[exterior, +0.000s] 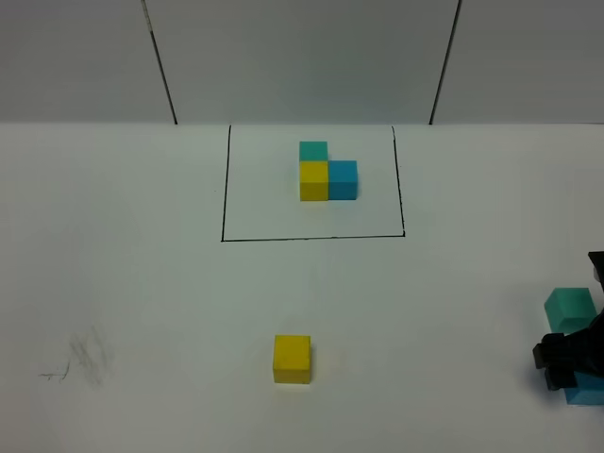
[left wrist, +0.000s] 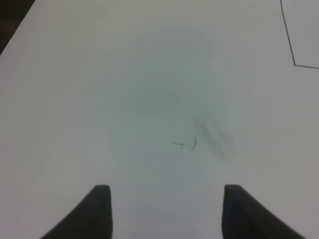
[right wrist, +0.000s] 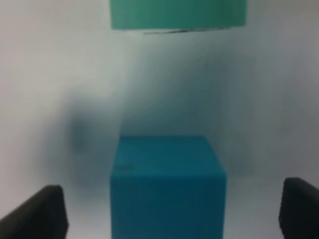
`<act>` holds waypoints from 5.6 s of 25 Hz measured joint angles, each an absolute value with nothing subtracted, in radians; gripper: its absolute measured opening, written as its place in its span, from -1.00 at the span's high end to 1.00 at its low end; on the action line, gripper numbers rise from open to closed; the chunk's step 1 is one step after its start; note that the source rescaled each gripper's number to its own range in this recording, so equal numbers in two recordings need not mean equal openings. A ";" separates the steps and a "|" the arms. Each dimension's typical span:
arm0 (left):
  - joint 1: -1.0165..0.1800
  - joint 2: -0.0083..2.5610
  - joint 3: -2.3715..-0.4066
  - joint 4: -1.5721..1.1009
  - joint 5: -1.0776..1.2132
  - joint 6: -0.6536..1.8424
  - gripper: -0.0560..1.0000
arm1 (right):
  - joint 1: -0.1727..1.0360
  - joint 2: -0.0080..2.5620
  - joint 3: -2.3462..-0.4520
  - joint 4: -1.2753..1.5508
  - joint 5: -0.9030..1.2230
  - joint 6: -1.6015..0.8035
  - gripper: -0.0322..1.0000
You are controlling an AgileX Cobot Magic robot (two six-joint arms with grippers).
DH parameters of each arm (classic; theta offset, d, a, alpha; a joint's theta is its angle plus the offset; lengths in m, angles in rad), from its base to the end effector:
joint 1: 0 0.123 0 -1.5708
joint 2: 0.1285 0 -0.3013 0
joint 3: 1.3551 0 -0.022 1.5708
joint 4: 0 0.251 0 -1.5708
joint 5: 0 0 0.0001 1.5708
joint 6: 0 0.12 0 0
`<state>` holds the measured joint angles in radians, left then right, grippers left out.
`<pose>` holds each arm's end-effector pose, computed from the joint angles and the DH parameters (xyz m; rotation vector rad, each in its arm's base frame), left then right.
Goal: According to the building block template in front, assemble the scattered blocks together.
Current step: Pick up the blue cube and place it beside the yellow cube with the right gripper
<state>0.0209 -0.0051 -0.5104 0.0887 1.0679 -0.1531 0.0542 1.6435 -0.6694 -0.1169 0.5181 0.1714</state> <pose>0.0021 0.0094 0.2669 -0.1819 2.0247 0.0228 0.2559 0.0069 0.1195 0.0303 2.9687 -0.0701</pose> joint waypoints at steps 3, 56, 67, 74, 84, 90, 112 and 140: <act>0.021 -0.005 -0.510 0.089 1.068 -0.152 0.68 | 0.054 1.650 -0.669 -0.113 0.510 0.171 -0.58; 0.021 -0.005 -0.510 0.089 1.068 -0.152 0.68 | 0.647 1.836 -1.280 -0.072 0.923 -0.769 0.45; 0.021 -0.005 -0.510 0.120 1.068 -0.152 0.68 | 0.729 1.961 -1.345 -0.031 0.911 -0.763 0.45; 0.021 -0.005 -0.510 0.120 1.068 -0.150 0.68 | 0.758 1.963 -1.345 -0.027 0.888 -0.708 0.45; 0.021 -0.005 -0.510 0.120 1.068 -0.150 0.68 | 0.773 1.999 -1.345 -0.044 0.855 -0.719 0.45; 0.021 -0.005 -0.508 0.120 1.068 -0.149 0.68 | 0.773 2.005 -1.345 -0.044 0.848 -0.720 0.45; 0.021 -0.005 -0.507 0.120 1.068 -0.149 0.68 | 0.773 2.081 -1.346 -0.012 0.788 -0.753 0.45; 0.021 -0.005 -0.507 0.120 1.068 -0.145 0.69 | 0.781 2.132 -1.408 0.012 0.829 -0.717 0.19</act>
<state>0.0209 -0.0051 -0.5073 0.1195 1.0679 -0.1447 0.7807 2.1319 -1.4081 0.0121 0.8292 -0.7168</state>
